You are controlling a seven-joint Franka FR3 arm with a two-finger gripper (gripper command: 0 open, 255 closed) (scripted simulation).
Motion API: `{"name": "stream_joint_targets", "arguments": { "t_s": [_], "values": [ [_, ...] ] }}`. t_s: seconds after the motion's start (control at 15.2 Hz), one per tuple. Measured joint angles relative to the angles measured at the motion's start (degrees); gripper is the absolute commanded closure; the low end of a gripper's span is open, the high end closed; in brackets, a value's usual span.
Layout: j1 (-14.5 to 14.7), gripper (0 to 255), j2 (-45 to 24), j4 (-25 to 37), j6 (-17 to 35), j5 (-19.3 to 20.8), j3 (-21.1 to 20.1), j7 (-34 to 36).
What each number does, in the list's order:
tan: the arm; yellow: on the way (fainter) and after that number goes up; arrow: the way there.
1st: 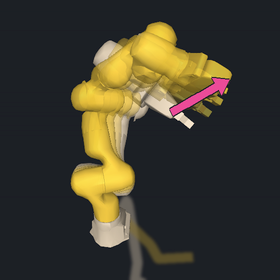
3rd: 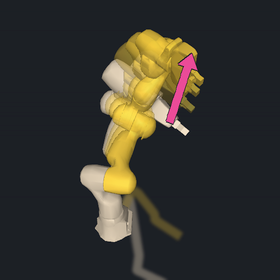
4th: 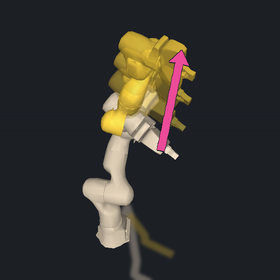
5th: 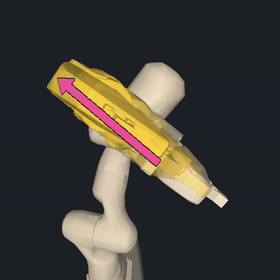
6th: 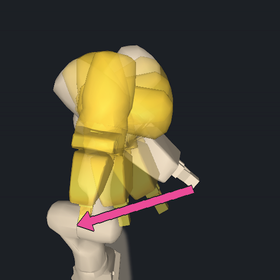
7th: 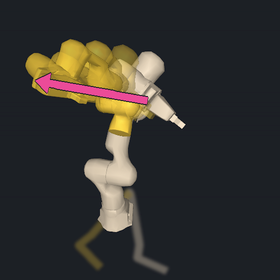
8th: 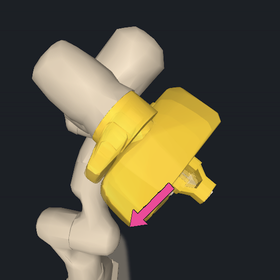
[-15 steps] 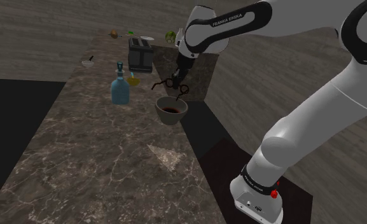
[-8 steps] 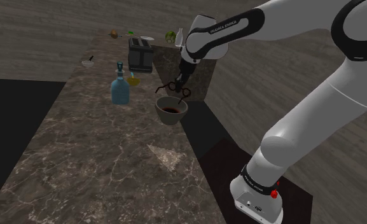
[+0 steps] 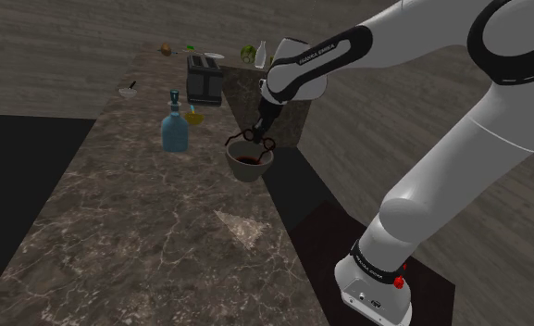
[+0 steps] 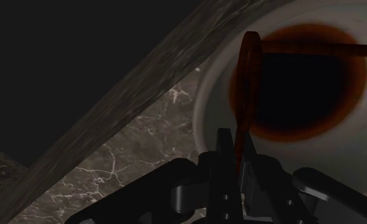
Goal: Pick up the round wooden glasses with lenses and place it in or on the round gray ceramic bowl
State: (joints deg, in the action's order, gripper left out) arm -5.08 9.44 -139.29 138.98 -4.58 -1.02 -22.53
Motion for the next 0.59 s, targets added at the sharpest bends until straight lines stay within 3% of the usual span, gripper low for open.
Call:
{"name": "stream_joint_targets", "arguments": {
  "t_s": [0.33, 0.4, 0.59],
  "values": [
    [0.01, 255, -0.18, -0.26, 0.47, -0.03, 0.0, -0.03],
    [0.01, 0, -0.19, -0.28, 0.48, -0.03, -0.01, -0.03],
    [0.02, 0, -0.18, -0.27, 0.49, -0.03, -0.01, -0.02]
  ]
}}
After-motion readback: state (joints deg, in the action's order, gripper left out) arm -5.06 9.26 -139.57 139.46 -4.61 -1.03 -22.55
